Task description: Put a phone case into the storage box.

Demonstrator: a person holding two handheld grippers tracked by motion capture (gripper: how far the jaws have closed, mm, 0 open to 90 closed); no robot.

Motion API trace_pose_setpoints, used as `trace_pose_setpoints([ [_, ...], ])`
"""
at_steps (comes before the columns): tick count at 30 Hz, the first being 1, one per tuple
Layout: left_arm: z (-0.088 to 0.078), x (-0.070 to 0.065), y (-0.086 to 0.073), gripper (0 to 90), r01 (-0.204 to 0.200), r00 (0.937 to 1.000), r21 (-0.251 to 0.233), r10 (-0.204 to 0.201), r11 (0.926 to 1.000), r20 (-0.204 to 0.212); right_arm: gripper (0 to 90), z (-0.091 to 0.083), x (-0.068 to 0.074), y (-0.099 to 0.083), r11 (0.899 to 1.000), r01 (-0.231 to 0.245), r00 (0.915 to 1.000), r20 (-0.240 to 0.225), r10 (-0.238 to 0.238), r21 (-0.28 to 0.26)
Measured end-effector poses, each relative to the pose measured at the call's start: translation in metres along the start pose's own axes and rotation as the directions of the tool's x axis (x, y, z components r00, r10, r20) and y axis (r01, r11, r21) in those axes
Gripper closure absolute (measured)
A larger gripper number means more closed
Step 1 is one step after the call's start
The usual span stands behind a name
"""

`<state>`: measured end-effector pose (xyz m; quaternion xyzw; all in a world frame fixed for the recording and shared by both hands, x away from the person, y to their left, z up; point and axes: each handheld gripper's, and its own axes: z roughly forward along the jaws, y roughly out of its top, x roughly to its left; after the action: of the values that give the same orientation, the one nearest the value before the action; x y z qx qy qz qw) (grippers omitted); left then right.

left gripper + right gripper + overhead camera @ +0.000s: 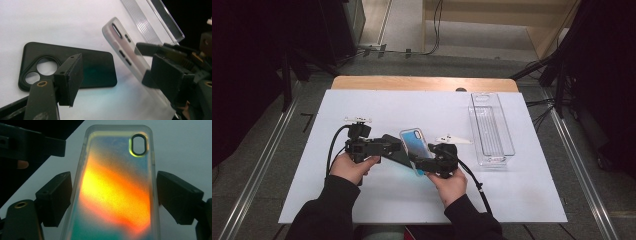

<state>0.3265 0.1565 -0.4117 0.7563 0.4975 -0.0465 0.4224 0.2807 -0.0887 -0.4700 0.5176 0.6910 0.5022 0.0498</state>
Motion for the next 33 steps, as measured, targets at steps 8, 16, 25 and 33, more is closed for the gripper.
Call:
trace_pose_setpoints([
  [8,0.011,0.003,0.008,31.8,0.055,0.9972,-0.032,-0.057,0.9979,-0.048,14.5,0.009,0.004,-0.004,0.998,-0.053,0.9982,-0.030,0.053,-0.021],
  [16,0.019,0.008,0.010,38.1,0.081,0.9905,-0.048,-0.086,0.9955,-0.108,14.5,0.013,0.010,-0.007,0.998,-0.052,0.9976,-0.047,0.050,-0.034],
  [25,0.030,0.011,0.009,71.1,0.153,0.9875,-0.019,-0.153,0.9881,-0.036,14.5,0.019,0.018,-0.012,0.997,-0.056,0.9961,-0.071,0.052,-0.049],
  [33,0.028,0.013,0.007,77.2,0.199,0.9799,-0.043,-0.199,0.9790,0.021,14.4,0.022,0.017,-0.014,0.998,-0.049,0.9961,-0.075,0.045,-0.050],
])
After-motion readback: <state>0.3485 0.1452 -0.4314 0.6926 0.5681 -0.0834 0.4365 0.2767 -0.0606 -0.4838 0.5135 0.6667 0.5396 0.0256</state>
